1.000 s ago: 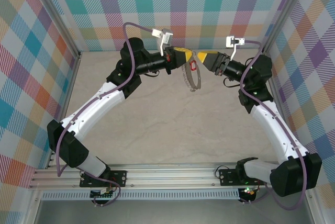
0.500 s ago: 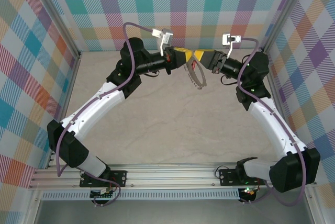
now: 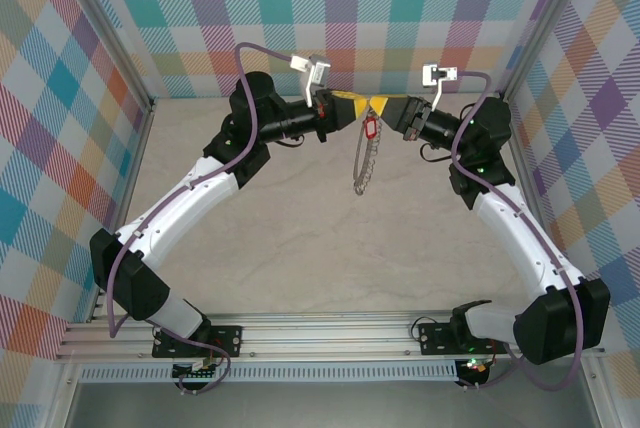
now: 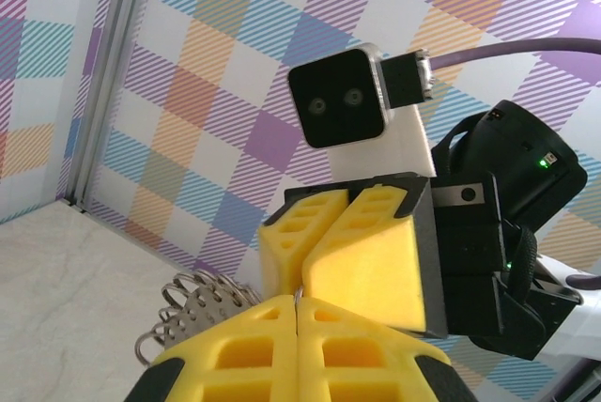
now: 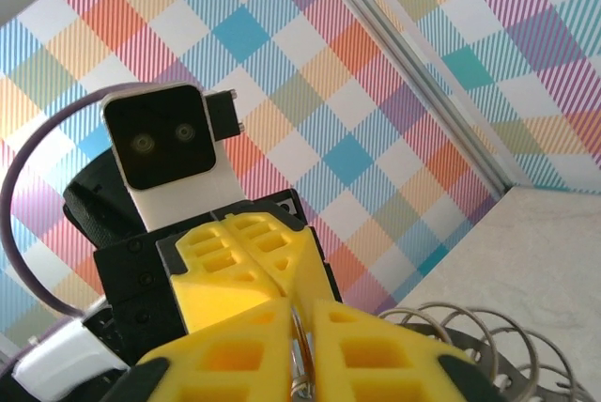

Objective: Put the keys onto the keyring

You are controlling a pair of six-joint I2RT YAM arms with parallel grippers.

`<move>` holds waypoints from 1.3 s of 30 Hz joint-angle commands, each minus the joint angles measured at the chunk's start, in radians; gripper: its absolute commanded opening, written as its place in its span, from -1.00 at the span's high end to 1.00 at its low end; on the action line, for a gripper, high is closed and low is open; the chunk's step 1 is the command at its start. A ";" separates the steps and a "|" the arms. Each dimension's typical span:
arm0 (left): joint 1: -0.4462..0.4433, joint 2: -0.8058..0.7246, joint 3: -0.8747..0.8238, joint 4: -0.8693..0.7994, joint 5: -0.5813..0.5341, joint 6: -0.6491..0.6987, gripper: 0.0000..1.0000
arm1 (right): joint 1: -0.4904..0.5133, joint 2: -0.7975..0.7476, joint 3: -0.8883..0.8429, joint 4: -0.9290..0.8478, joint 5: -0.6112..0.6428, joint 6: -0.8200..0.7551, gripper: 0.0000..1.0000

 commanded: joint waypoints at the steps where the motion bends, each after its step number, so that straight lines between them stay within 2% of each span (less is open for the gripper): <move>1: -0.013 -0.017 0.027 0.061 0.016 -0.006 1.00 | 0.007 -0.004 0.026 0.007 -0.009 -0.014 1.00; 7: -0.013 -0.013 0.055 -0.024 -0.012 0.034 0.97 | 0.007 -0.018 0.057 -0.143 0.002 -0.123 1.00; 12: -0.005 -0.021 0.084 -0.138 -0.027 0.122 0.32 | -0.008 -0.001 0.120 -0.320 -0.040 -0.248 1.00; 16: 0.031 -0.039 0.072 -0.181 0.001 0.170 0.03 | -0.024 0.041 0.221 -0.486 -0.108 -0.353 1.00; 19: 0.062 -0.046 0.071 -0.218 0.043 0.193 -0.10 | -0.026 0.079 0.295 -0.598 -0.148 -0.417 1.00; 23: 0.095 -0.058 0.069 -0.270 0.093 0.234 -0.17 | -0.030 0.123 0.356 -0.689 -0.217 -0.467 1.00; 30: 0.107 -0.055 0.112 -0.389 0.176 0.304 -0.21 | -0.036 0.142 0.421 -0.873 -0.255 -0.602 1.00; 34: 0.108 -0.033 0.162 -0.507 0.225 0.345 -0.13 | -0.036 0.138 0.416 -0.917 -0.251 -0.659 1.00; 39: 0.108 0.005 0.208 -0.553 0.286 0.367 -0.01 | -0.036 0.131 0.407 -0.955 -0.236 -0.715 1.00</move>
